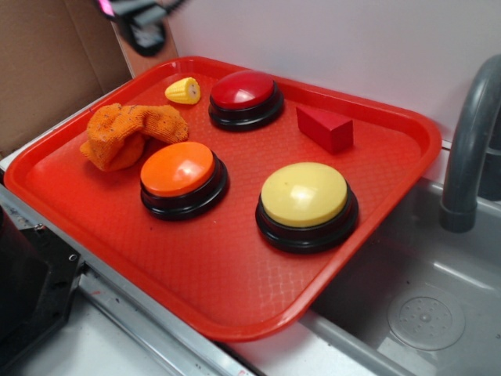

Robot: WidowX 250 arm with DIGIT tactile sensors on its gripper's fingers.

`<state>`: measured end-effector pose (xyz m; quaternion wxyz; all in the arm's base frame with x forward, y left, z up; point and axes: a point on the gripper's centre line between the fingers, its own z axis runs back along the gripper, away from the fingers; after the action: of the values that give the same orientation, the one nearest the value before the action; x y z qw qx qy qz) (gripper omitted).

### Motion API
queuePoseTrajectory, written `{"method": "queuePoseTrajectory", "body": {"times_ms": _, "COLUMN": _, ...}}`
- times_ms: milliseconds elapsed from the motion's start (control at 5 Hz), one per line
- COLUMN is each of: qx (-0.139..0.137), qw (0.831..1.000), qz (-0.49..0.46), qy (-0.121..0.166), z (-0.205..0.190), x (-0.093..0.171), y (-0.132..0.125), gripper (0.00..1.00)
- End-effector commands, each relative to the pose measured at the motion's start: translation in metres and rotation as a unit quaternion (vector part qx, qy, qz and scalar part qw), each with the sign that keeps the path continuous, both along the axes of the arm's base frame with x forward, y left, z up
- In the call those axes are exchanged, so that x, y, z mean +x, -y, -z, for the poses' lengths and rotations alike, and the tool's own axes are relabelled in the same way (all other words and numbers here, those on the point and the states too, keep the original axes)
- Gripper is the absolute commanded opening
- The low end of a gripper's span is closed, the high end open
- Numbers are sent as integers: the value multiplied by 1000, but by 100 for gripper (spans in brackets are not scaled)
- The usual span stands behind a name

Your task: Push the yellow button.

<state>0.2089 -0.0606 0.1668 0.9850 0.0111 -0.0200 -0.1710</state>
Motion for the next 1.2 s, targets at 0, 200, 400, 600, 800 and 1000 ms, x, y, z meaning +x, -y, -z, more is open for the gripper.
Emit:
{"method": "queuePoseTrajectory", "body": {"times_ms": 0, "qx": -31, "qw": 998, "qz": 60, "qy": 12, "z": 52, "x": 27, "y": 79, "gripper": 100}}
{"method": "queuePoseTrajectory", "body": {"times_ms": 200, "qx": -31, "qw": 995, "qz": 94, "qy": 4, "z": 68, "x": 33, "y": 102, "gripper": 100}}
{"method": "queuePoseTrajectory", "body": {"times_ms": 400, "qx": -18, "qw": 993, "qz": 116, "qy": -3, "z": 73, "x": 32, "y": 104, "gripper": 100}}
{"method": "queuePoseTrajectory", "body": {"times_ms": 600, "qx": -1, "qw": 995, "qz": 101, "qy": -15, "z": 78, "x": 19, "y": 86, "gripper": 100}}
{"method": "queuePoseTrajectory", "body": {"times_ms": 800, "qx": 29, "qw": 994, "qz": 98, "qy": -29, "z": 85, "x": 7, "y": 65, "gripper": 100}}
{"method": "queuePoseTrajectory", "body": {"times_ms": 1000, "qx": 31, "qw": 993, "qz": 108, "qy": -26, "z": 89, "x": 10, "y": 67, "gripper": 100}}
